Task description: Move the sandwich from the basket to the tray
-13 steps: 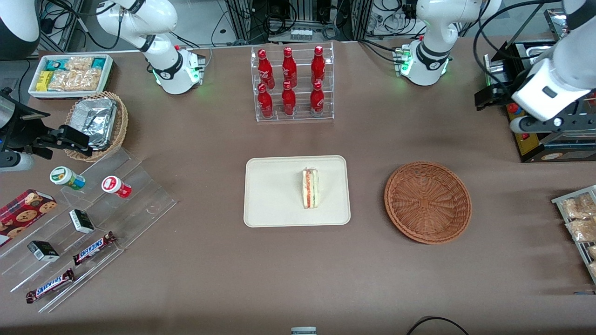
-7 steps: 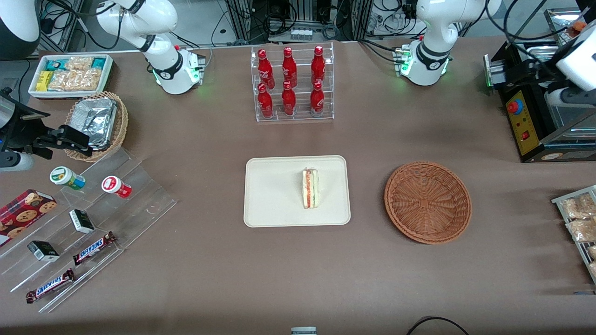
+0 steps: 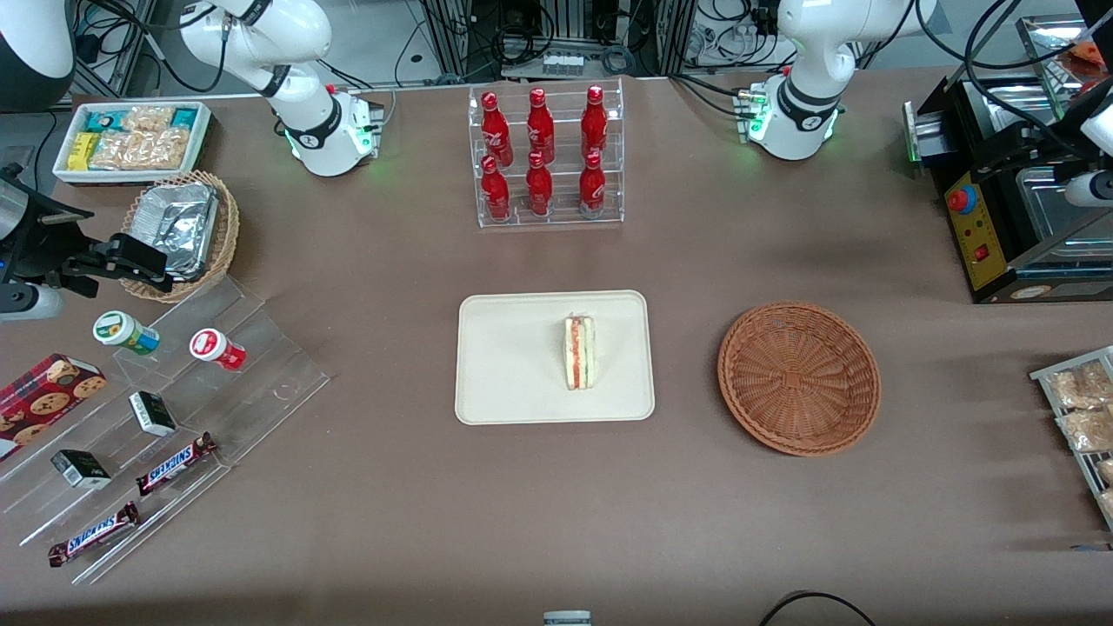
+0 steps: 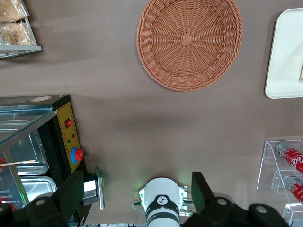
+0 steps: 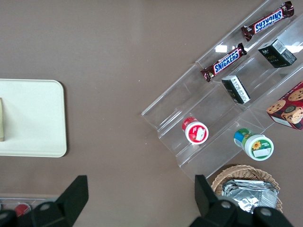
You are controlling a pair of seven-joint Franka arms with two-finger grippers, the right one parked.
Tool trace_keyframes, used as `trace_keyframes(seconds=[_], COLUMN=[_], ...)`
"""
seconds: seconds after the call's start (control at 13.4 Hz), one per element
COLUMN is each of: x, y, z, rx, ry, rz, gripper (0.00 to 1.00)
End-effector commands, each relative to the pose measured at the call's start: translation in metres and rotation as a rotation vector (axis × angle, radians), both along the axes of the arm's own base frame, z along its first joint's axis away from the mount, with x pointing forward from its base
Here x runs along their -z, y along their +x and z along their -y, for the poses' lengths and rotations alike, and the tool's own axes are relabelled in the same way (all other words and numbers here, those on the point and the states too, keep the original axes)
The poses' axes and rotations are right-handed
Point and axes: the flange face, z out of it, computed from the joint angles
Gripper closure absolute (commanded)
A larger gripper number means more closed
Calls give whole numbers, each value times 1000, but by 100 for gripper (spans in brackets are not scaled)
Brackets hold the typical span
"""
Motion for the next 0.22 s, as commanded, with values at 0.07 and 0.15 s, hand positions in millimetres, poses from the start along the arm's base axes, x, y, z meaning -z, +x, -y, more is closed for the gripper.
trace_keyframes(seconds=[0.07, 0.15], x=[0, 0], y=[8, 8], z=[2, 1], rx=[-40, -44], ry=[9, 10], rz=[18, 19], gripper=[0, 0])
